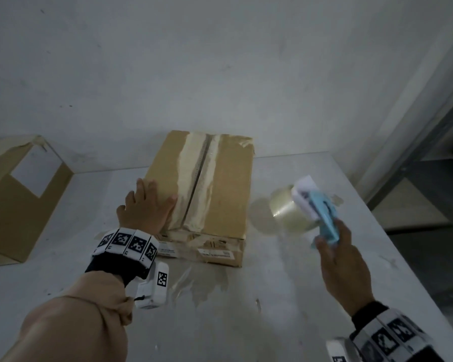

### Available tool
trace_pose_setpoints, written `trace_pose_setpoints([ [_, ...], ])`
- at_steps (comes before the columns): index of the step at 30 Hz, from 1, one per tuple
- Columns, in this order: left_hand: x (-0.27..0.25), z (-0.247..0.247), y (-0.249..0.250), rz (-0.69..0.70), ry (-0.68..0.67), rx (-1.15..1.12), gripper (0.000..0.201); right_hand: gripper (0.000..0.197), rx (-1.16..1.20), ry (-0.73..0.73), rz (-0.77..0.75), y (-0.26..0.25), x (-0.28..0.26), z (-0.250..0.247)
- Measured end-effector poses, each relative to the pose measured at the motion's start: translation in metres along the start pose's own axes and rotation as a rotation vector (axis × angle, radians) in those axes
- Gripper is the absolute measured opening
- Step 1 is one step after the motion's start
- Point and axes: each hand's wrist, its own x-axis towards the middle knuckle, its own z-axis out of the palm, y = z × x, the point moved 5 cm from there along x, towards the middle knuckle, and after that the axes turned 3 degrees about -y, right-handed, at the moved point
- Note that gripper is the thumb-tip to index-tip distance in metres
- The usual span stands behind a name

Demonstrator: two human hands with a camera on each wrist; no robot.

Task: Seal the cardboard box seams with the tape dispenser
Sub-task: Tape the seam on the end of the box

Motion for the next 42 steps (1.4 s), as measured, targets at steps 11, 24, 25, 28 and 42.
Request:
trace_pose_setpoints([
  [11, -0.036, -0.056, 0.065, 0.391, -0.064, -0.378, 0.044, 0.105, 0.627, -0.052, -0.12, -0.091, 0.055, -0.034],
  [24, -0.045, -0.057, 0.037, 0.156, -0.403, -1.188, 0.029, 0.068, 0.804, -0.269, -0.363, -0.156, 0.032, 0.033],
  [25, -0.044, -0.06, 0.033, 0.168, -0.406, -1.199, 0.027, 0.078, 0.818, -0.286, -0.364, -0.157, 0.03, 0.036],
  [28, -0.041, -0.063, 0.02, 0.186, -0.46, -1.234, 0.02, 0.087, 0.821, -0.321, -0.376, -0.163, 0.027, 0.047],
  [42, -0.033, -0.067, -0.014, 0.046, -0.79, -1.43, 0.03, 0.096, 0.807, -0.321, -0.508, -0.196, 0.015, 0.057],
])
